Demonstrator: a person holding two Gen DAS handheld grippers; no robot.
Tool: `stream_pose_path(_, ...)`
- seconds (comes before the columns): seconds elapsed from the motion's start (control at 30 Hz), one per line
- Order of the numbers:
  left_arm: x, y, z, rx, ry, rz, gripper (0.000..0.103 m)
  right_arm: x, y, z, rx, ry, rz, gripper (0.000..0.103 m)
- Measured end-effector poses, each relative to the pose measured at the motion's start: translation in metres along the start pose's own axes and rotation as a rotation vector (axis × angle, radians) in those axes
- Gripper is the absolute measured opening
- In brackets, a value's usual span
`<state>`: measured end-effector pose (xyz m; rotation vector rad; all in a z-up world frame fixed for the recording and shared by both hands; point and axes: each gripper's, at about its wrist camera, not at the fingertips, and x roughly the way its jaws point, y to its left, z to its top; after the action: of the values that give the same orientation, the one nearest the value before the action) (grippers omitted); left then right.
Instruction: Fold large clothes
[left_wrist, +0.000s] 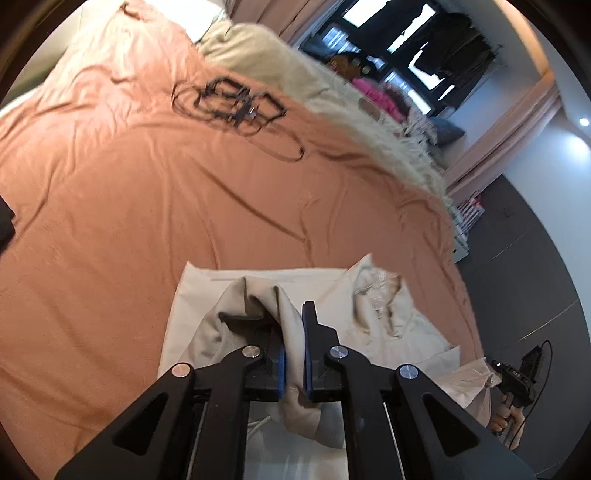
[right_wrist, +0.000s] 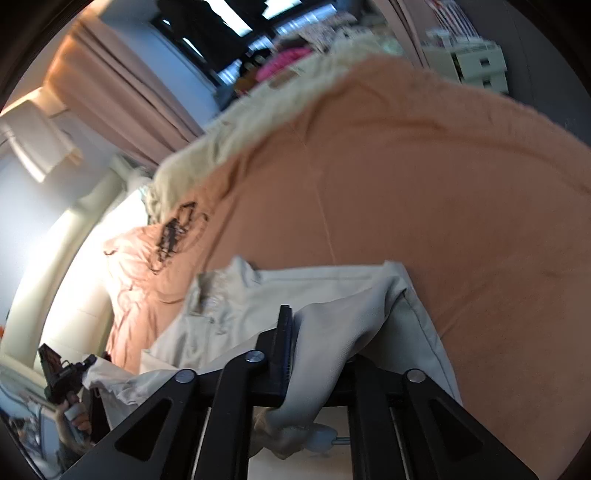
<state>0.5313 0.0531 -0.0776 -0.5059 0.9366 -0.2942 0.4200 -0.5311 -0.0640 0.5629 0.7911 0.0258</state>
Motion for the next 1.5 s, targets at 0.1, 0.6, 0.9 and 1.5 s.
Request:
stream_pose_path(0.1, 0.030, 0.011, -0.001, -0.022, 0.060, 0.037, 0.038, 0.014, -0.010, 0.002, 0.029, -0.020, -0.064, 0.077)
stream_pose_path(0.6, 0.029, -0.020, -0.010, 0.157, 0.014, 0.147, 0.079, 0.038, 0.051, -0.021, -0.182, 0.057, -0.115, 0.081)
stream_pose_path(0.9, 0.072, -0.040, -0.033, 0.262, 0.174, 0.196, 0.079, 0.112, 0.124, -0.052, -0.363, 0.231, -0.139, 0.081)
stream_pose_path(1.5, 0.134, -0.063, -0.052, 0.427, 0.256, 0.304, 0.003, 0.206, 0.168, -0.090, -0.594, 0.377, -0.281, 0.022)
